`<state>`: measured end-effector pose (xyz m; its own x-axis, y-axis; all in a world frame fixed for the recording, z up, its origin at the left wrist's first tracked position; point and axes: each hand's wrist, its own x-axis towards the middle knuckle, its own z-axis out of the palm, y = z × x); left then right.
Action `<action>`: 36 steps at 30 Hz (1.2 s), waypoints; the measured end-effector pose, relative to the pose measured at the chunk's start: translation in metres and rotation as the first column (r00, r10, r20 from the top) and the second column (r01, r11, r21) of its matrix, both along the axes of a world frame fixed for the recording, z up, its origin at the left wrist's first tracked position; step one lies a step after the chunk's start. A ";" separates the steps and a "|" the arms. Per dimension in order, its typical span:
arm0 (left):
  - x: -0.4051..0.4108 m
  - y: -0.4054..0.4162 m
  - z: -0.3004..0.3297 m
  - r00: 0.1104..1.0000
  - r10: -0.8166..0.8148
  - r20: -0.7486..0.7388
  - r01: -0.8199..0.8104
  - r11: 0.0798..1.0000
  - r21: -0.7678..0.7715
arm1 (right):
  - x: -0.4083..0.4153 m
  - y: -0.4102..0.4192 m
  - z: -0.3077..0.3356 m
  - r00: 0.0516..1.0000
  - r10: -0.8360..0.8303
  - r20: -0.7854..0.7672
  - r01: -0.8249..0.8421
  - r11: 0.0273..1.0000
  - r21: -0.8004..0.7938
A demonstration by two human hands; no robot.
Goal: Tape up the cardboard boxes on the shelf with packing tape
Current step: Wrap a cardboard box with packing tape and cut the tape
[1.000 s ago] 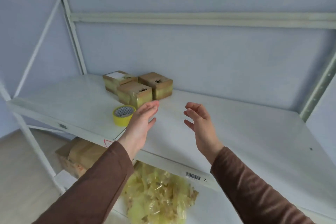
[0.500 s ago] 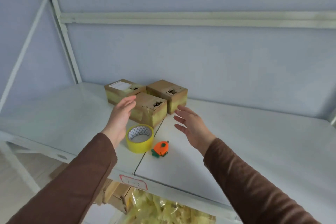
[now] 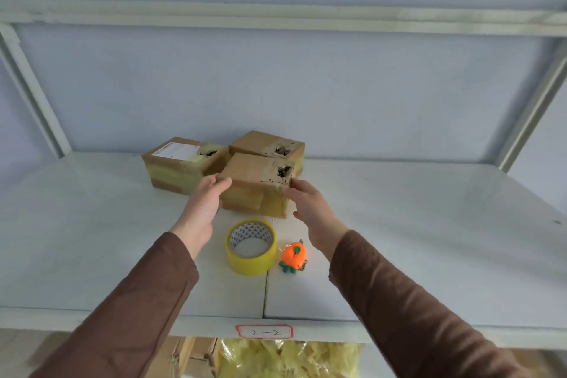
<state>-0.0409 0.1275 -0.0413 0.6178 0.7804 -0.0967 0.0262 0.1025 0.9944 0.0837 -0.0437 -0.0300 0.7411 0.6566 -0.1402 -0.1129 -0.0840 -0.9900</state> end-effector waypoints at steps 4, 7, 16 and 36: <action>0.011 -0.044 0.013 0.979 -0.200 -0.023 0.201 0.978 0.053 | 0.023 -0.044 -0.006 0.974 -0.221 0.044 0.221 0.975 0.014; 0.026 -0.077 0.018 0.926 -0.367 -0.091 0.374 0.925 0.069 | 0.045 -0.084 -0.010 0.938 -0.344 0.043 0.343 0.939 0.029; 0.060 -0.123 0.020 0.819 -0.519 -0.246 0.550 0.831 0.077 | 0.070 -0.156 -0.021 0.859 -0.427 0.282 0.459 0.887 -0.056; 0.005 -0.097 -0.012 0.697 0.090 -0.712 0.695 0.163 0.701 | -0.034 -0.067 -0.065 0.751 0.117 0.650 0.104 0.951 -0.292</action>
<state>-0.0358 0.0306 -0.0529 0.9552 0.2779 0.1023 0.2676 -0.9579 0.1037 0.0501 -0.1108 -0.0951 0.7162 0.6711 0.1917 0.5523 -0.3770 -0.7435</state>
